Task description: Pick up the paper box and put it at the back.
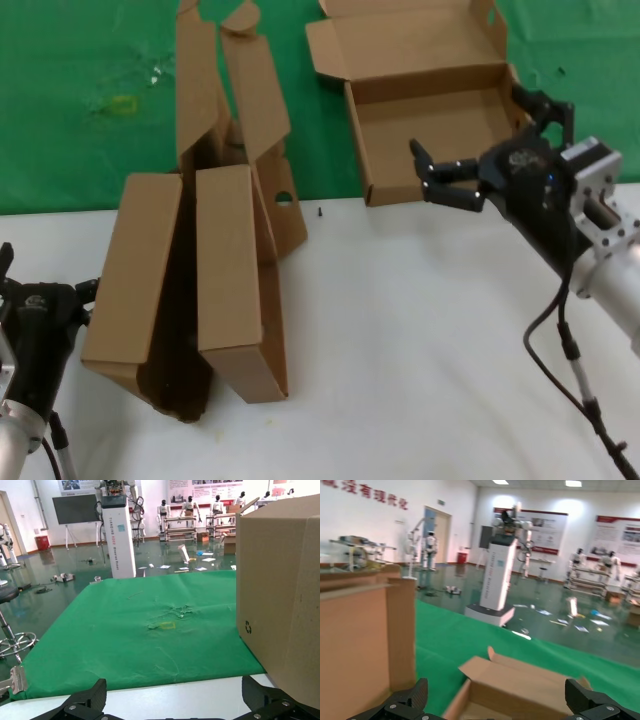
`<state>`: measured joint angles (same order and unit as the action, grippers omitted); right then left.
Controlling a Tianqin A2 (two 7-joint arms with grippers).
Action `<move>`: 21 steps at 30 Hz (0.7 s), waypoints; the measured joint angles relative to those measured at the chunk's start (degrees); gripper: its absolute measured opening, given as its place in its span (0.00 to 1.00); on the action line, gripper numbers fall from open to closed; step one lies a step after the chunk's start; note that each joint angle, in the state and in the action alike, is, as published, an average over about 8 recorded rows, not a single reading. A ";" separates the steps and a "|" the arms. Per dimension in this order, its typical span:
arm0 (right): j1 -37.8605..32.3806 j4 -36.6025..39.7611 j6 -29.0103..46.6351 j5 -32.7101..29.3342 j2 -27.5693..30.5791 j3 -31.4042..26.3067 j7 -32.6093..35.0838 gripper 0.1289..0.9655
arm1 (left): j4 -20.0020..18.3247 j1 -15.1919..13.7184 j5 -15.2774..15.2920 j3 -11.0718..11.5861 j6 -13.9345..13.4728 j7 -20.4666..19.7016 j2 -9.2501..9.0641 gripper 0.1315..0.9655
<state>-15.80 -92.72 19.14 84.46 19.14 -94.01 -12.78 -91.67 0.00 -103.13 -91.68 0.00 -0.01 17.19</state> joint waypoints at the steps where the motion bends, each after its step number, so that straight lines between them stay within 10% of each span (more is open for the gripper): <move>1: 0.64 0.04 -0.78 0.76 -0.08 0.10 0.52 1.00 | 0.00 0.00 0.00 0.00 0.00 0.00 0.00 0.91; 21: 13.30 0.88 -16.10 15.71 -1.64 1.96 10.76 1.00 | 0.00 0.00 0.00 0.00 0.00 0.01 0.00 1.00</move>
<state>-2.50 -91.84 3.04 100.17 17.50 -92.04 -2.02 -91.67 0.00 -103.13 -91.67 0.00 0.00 17.19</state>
